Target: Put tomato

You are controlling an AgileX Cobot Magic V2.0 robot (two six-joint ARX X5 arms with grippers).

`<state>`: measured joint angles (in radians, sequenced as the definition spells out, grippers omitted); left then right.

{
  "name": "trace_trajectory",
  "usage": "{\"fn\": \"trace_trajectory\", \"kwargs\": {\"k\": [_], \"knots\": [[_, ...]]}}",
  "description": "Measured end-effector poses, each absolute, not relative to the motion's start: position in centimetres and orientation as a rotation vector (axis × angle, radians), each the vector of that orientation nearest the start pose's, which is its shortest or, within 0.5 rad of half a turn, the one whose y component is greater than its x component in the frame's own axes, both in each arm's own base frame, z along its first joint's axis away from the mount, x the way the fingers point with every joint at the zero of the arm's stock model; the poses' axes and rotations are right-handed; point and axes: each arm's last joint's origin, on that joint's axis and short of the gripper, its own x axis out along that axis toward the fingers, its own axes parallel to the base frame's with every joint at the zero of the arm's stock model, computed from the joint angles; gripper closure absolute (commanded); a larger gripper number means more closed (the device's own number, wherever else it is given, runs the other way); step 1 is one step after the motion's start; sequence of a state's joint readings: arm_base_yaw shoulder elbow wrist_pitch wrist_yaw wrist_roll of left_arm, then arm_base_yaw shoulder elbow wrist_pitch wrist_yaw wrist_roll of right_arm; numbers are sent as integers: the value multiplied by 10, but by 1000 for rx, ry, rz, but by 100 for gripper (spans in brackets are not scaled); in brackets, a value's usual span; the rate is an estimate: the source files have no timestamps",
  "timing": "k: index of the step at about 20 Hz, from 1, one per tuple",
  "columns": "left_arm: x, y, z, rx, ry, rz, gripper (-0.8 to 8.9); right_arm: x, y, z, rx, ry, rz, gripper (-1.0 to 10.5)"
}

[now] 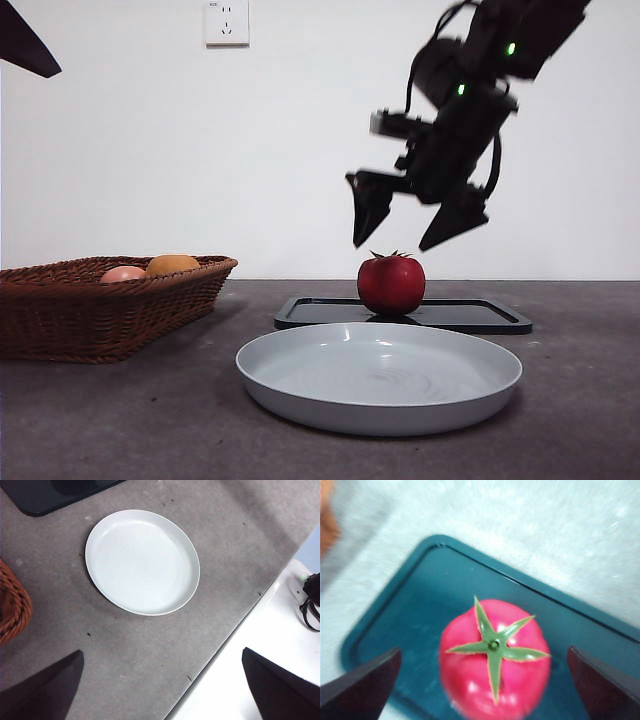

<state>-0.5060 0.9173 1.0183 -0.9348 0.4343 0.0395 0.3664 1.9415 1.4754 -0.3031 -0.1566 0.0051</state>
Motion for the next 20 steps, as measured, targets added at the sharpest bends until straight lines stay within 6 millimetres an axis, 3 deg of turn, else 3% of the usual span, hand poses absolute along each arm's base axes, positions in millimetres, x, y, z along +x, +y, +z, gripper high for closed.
{"fn": "trace_trajectory", "kwargs": {"k": [4,8,13,16,20], "knots": [[134,-88,328,65,846,-901,319,372,148,269,-63,800,529,410],[134,-88,328,65,845,-901,319,321,130,325,-48,825,560,411],[135,-88,328,65,843,-901,319,273,112,360,-47,817,563,411],[135,-88,328,65,842,-901,319,236,100,366,-47,772,576,411],[135,-89,328,66,842,-901,319,186,92,343,-62,782,633,411]]}}
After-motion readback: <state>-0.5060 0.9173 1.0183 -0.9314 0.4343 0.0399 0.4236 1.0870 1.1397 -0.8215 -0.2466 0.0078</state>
